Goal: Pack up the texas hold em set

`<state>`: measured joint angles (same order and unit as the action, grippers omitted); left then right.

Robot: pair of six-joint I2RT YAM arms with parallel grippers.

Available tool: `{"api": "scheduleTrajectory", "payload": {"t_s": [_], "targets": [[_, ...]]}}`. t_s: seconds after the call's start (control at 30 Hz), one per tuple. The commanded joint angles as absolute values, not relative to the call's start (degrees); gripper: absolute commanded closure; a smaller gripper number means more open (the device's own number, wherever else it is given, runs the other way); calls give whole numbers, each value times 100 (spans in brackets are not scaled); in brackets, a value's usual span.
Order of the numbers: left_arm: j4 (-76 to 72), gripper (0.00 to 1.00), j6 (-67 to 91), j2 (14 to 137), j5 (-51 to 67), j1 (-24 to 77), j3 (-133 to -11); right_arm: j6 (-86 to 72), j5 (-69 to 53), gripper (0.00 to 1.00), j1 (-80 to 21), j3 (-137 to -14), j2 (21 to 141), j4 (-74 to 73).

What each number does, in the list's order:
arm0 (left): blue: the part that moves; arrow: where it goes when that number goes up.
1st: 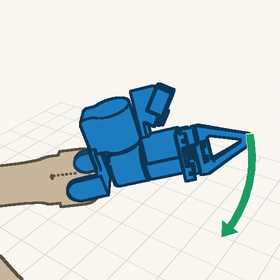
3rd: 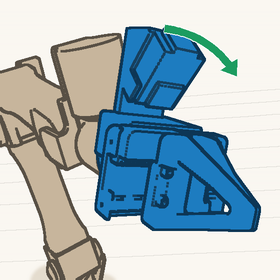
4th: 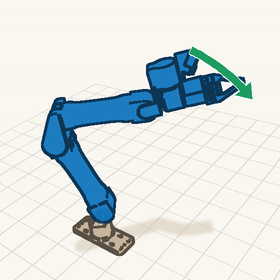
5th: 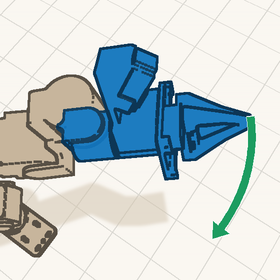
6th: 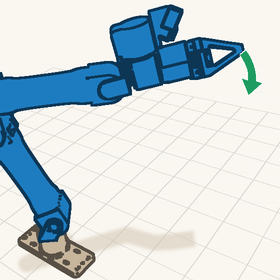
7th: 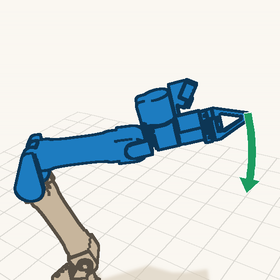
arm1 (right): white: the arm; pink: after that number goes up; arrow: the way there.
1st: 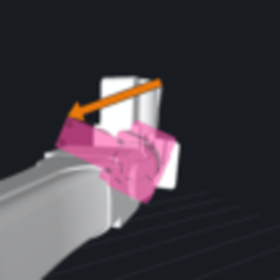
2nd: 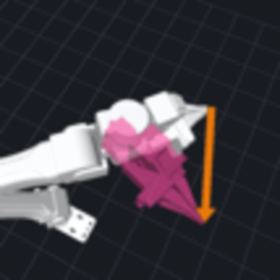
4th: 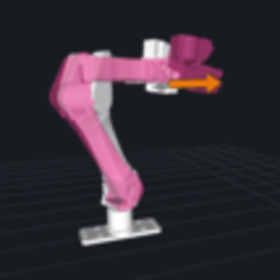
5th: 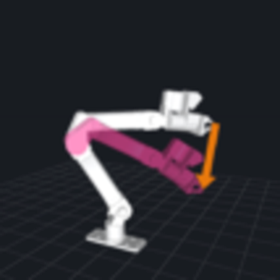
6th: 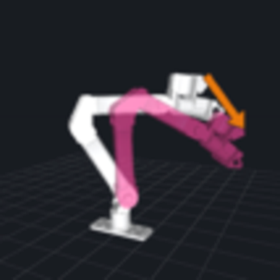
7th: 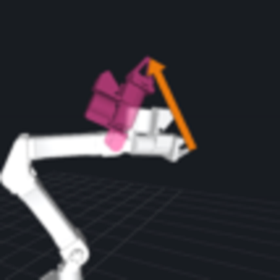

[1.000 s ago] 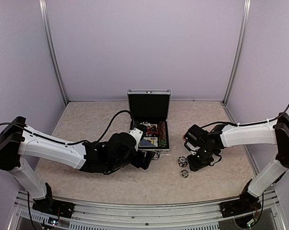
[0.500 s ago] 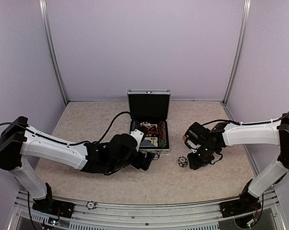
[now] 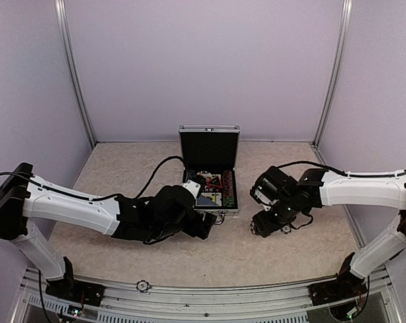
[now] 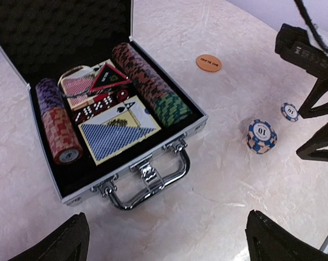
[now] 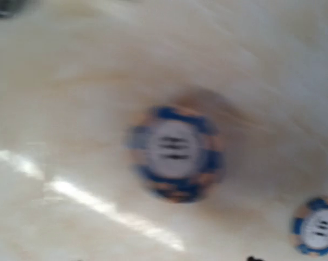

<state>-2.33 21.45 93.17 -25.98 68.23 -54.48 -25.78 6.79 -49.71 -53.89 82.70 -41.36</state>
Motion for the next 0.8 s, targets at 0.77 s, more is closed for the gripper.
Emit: {"api": "scheduleTrajectory", "payload": {"t_s": [0.77], "targets": [[3765, 1, 6802, 7862, -1357, 7873, -4192, -2657, 1503, 22, -5666, -5598, 7429, -4227]]}}
